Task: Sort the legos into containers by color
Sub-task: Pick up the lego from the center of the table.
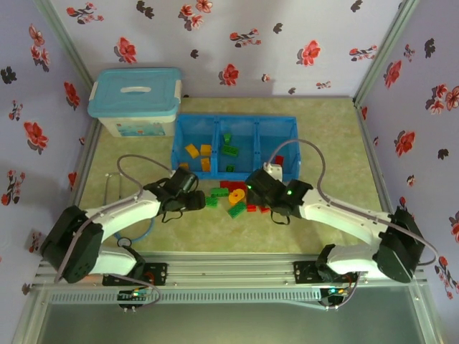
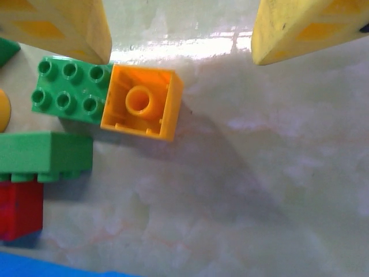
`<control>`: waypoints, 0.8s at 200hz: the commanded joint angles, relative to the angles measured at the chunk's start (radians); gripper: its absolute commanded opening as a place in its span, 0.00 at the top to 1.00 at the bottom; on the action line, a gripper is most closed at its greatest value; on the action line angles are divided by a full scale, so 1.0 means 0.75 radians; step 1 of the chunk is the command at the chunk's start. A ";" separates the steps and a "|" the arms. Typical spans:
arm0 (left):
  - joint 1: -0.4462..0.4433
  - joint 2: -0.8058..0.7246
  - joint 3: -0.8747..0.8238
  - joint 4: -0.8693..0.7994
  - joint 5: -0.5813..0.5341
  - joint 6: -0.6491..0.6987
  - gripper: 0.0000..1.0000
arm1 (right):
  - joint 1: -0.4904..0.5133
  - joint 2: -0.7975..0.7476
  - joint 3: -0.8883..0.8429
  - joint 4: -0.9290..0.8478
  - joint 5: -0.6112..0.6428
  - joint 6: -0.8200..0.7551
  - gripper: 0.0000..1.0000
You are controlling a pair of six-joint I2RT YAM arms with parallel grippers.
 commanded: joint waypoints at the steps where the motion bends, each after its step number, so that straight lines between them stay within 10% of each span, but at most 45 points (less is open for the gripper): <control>1: 0.019 0.079 0.070 0.035 0.041 0.074 0.36 | 0.014 -0.099 -0.104 0.065 0.043 0.128 0.31; 160: 0.075 0.235 -0.013 0.126 0.044 0.057 0.65 | 0.045 -0.327 -0.348 0.099 0.064 0.266 0.35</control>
